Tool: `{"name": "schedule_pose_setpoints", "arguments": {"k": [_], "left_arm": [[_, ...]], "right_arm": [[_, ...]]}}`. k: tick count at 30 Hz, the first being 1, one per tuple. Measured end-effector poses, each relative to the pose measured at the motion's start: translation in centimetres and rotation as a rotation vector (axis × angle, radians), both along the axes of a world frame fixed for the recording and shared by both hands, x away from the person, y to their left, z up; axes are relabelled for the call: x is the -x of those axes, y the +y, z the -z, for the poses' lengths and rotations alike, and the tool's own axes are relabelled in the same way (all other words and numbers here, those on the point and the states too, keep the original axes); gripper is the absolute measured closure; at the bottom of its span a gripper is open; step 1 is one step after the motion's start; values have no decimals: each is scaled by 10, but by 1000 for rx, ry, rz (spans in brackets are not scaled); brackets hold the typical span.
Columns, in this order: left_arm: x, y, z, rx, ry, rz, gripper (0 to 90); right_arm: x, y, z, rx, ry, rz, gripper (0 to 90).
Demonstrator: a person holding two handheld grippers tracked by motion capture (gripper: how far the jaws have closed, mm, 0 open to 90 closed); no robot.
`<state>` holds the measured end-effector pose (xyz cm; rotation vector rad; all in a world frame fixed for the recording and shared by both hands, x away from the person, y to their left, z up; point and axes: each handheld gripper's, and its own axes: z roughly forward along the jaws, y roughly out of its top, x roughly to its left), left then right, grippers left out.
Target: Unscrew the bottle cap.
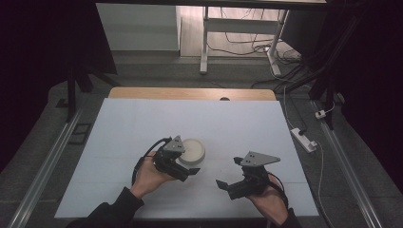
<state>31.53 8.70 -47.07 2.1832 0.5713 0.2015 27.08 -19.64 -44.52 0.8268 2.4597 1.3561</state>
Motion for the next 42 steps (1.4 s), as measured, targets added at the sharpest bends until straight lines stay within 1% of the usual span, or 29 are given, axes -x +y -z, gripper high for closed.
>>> {"name": "schedule_pose_setpoints", "arguments": {"k": [7,10,11,15,16,20,23,31,35,37,40,42], "left_arm": [[1,-2,0,-15,-2,15,75],[1,-3,0,-27,-6,22,75],[1,-3,0,-29,-9,22,75],[2,-4,1,-26,-8,21,75],[1,-4,1,-33,-9,24,75],[2,-6,1,-34,-8,25,75],[2,-7,2,-39,-8,30,75],[4,-10,2,-40,-7,38,75],[5,-12,1,-39,-6,46,75],[5,-12,0,-35,-6,49,75],[6,-12,-1,-31,-5,53,75],[5,-12,-1,-35,-6,55,75]], "right_arm": [[-8,16,-6,11,-15,-26,0],[-13,22,-8,-11,-5,-33,0],[-15,24,-9,-11,-4,-37,0],[-20,33,-12,-17,-14,-49,0],[-21,35,-13,-18,-16,-54,0],[-28,46,-15,-26,-23,-53,0],[-33,54,-15,-35,-19,-68,0],[-40,73,-13,-40,-17,-102,0],[-43,83,-12,-28,-20,-119,0],[-44,87,-11,-18,-34,-124,23],[-45,90,-9,-24,-37,-136,61],[-44,90,-9,-23,-55,-142,68]]}}
